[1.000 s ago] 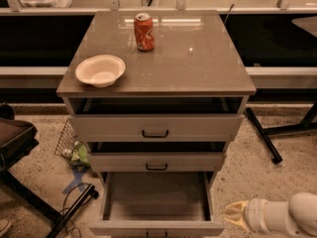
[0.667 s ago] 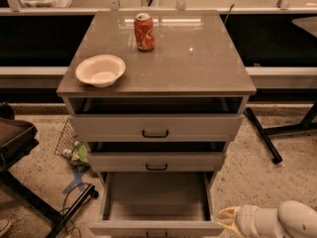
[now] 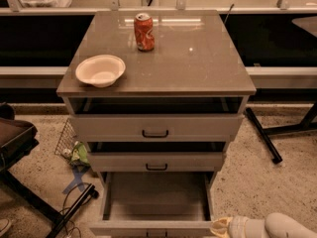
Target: Close bottom drawer
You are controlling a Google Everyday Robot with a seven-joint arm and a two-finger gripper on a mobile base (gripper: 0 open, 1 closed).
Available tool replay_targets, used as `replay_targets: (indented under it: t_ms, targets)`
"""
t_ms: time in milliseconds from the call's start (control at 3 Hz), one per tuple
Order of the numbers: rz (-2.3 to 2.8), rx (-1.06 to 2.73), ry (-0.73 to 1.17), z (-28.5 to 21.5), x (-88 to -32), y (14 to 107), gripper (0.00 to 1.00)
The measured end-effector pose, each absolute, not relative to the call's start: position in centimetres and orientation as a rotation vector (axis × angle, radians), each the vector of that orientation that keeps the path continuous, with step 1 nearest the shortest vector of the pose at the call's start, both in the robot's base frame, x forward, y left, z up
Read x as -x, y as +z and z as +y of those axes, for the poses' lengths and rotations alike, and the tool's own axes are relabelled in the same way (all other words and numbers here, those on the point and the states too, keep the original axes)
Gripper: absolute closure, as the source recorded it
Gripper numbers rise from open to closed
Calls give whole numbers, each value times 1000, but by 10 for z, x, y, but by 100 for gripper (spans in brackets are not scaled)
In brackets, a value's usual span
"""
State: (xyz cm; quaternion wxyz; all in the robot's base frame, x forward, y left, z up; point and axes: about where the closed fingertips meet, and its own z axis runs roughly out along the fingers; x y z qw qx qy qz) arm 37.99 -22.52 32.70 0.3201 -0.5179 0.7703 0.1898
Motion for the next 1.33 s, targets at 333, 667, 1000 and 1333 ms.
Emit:
replay_targets:
  t_ms: [333, 667, 1000, 1333]
  targets:
    - [2027, 1322, 545, -221, -374, 288, 100]
    - [2021, 1274, 595, -214, -367, 253, 100]
    - [2001, 1198, 717, -183, -354, 189, 100]
    - [2001, 1198, 718, -183, -354, 189, 100]
